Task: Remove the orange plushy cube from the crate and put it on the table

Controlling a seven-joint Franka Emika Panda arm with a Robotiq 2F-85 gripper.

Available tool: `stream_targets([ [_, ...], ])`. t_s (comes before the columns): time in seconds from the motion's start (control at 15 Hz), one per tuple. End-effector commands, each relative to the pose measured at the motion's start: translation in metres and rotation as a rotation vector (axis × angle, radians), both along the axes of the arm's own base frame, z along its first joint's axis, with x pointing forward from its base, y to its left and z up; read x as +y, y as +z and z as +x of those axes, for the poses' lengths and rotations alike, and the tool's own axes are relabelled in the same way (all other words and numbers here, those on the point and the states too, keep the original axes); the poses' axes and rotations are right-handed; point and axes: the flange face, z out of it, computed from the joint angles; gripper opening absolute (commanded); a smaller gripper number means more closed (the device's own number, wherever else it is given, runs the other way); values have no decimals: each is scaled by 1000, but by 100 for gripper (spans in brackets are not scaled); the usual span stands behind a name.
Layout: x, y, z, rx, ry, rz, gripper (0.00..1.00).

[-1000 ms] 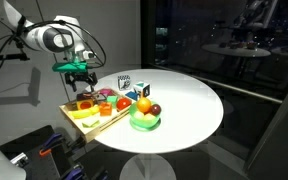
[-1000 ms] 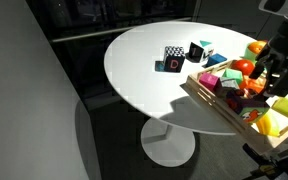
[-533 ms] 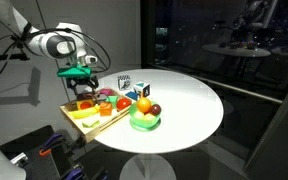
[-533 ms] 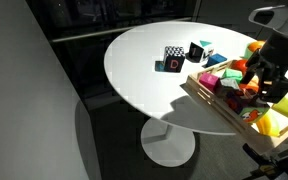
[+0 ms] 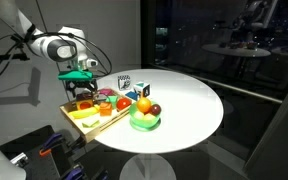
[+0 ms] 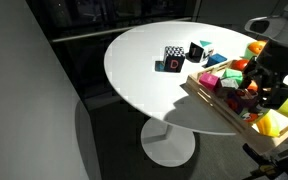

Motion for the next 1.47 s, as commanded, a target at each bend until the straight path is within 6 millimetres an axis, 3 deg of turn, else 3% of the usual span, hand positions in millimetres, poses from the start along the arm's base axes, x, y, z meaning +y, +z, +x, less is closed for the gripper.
stream_targets([
  [0.0,-4,-1,2,-11,-9,16,74],
  [0.27,-4,8,5,-28,-57,31,44],
  [0.4,-5,17,5,-32,-91,44,40],
  [0.67,-3,41,4,-41,-146,86,23],
  [1.07,3,82,10,-100,-211,130,12],
  [1.4,12,99,29,-149,-278,155,12],
])
